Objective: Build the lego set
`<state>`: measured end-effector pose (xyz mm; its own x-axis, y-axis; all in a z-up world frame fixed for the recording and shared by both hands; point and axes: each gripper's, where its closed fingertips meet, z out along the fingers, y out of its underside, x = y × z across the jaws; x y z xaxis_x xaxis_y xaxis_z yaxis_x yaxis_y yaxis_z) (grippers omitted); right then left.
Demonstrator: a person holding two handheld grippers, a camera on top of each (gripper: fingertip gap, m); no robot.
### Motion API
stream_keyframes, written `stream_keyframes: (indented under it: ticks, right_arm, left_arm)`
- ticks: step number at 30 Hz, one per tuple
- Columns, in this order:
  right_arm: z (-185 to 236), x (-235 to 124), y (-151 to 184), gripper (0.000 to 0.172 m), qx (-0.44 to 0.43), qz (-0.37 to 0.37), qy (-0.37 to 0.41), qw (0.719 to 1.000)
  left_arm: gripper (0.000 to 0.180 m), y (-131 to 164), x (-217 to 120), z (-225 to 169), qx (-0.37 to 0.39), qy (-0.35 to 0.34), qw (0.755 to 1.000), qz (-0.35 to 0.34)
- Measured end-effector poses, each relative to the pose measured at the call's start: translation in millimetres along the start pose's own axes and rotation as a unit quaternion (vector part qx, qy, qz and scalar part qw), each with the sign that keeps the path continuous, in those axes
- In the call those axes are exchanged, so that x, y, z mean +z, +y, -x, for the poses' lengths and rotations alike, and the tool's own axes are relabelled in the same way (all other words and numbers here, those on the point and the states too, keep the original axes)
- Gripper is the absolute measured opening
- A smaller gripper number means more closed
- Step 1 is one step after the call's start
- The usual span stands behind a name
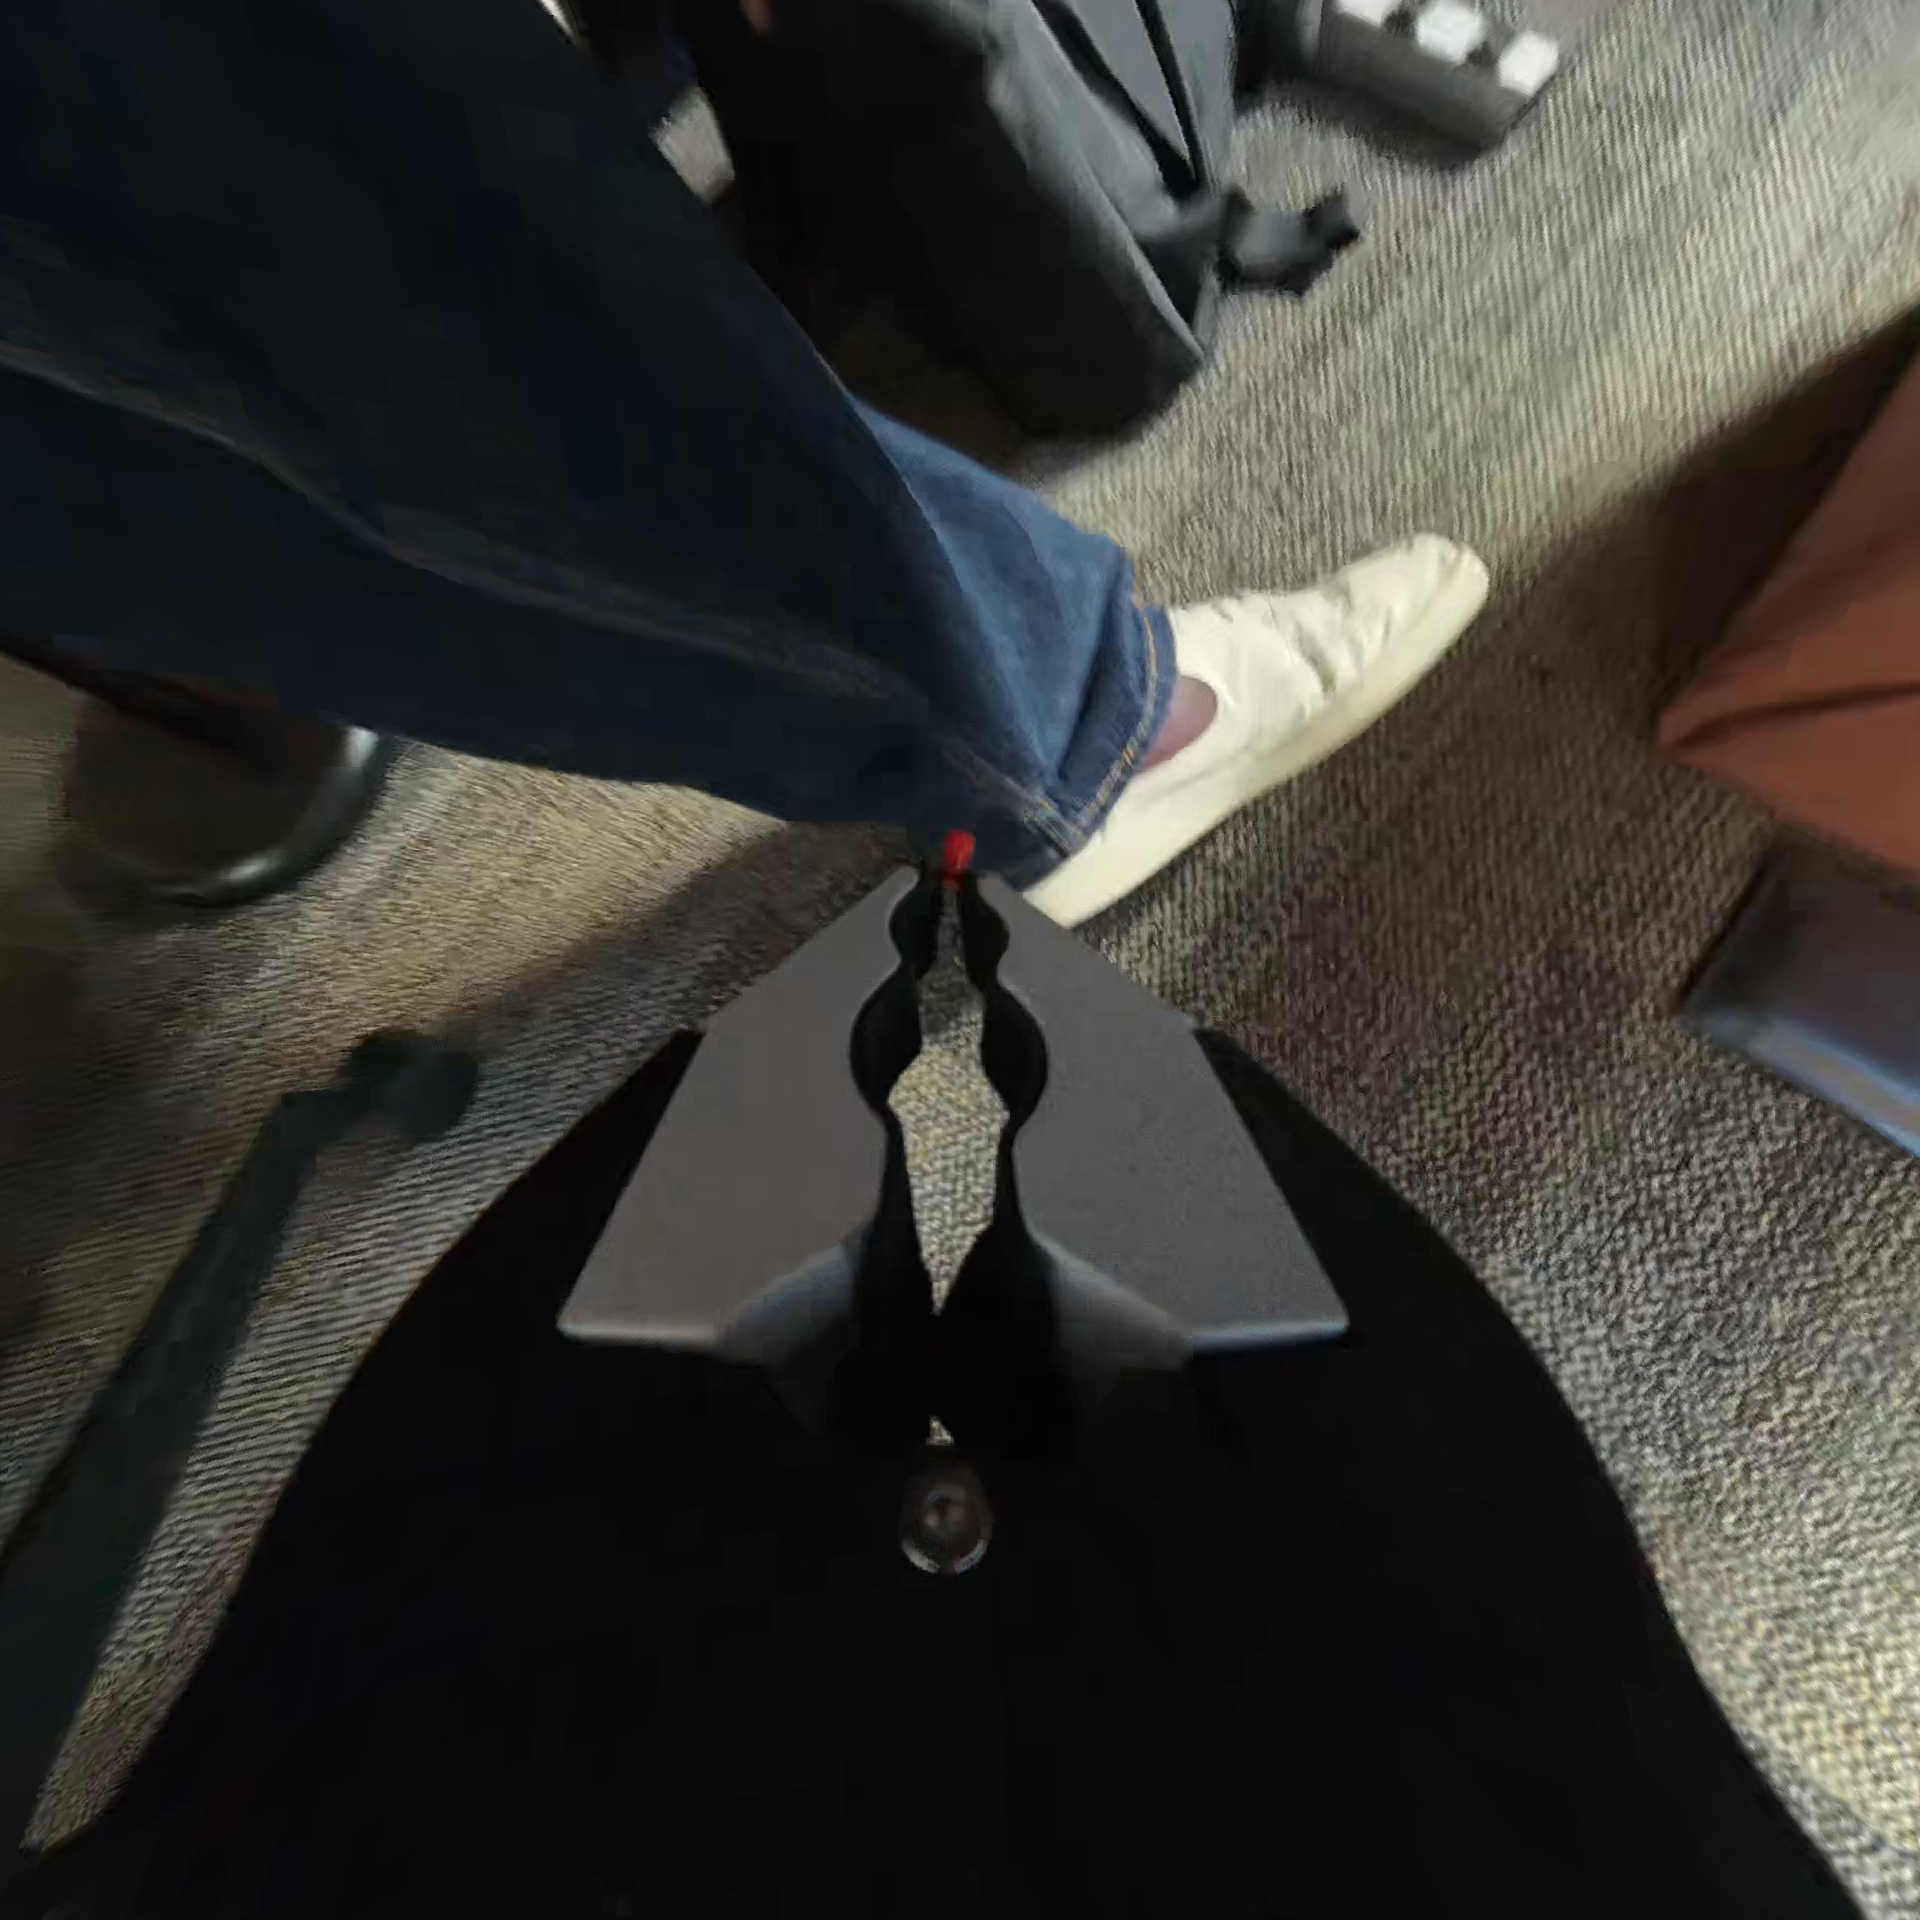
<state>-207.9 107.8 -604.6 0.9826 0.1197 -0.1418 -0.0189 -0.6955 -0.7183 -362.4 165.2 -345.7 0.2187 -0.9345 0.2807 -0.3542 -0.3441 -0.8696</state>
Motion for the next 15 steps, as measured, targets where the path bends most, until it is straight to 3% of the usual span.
stream_keyframes:
  ticks: [4, 9, 12, 15]
  right_arm:
    - [78, -132, -133, 0.002, 0.013, -0.132, -0.068, 0.989]
    - [133, -282, -280, 0.002, -0.006, -0.332, -0.102, 0.938]
    - [107, -327, -341, 0.003, -0.111, -0.366, -0.018, 0.924]
    - [68, -341, -378, 0.003, -0.217, -0.362, 0.058, 0.905]
  left_arm:
    - [0.026, -34, -2, -30, 0.029, 0.077, 0.996, -0.029]
    - [0.020, -131, -38, -104, 0.193, 0.136, 0.968, -0.083]
    - [0.014, -200, -44, -116, 0.257, 0.105, 0.958, -0.078]
    - [0.022, -241, -15, -112, 0.274, 0.122, 0.954, -0.007]
